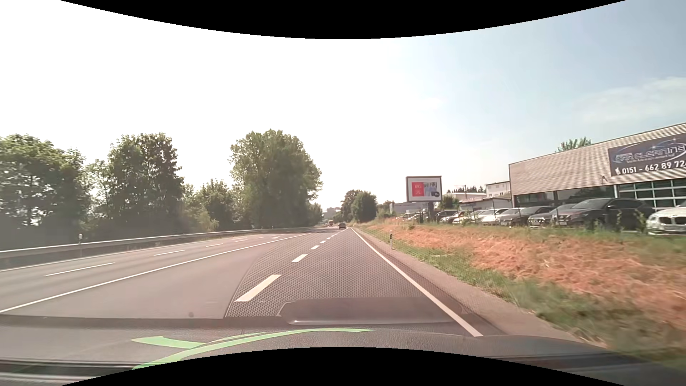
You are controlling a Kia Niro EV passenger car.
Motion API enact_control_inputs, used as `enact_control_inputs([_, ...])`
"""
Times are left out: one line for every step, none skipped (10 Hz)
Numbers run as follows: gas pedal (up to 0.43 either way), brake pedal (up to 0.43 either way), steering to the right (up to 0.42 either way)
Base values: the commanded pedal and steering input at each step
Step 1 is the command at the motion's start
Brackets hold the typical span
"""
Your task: Follow the waypoints while adhering to traffic rules and regulations
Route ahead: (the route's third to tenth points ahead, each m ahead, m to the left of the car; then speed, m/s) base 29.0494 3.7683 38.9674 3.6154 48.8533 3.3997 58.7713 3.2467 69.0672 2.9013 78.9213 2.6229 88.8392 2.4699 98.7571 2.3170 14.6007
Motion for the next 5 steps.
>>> enact_control_inputs([0.713, 0.000, 0.009])
enact_control_inputs([0.740, 0.000, 0.007])
enact_control_inputs([0.780, 0.000, 0.003])
enact_control_inputs([0.791, 0.000, 0.002])
enact_control_inputs([0.791, 0.000, 0.002])
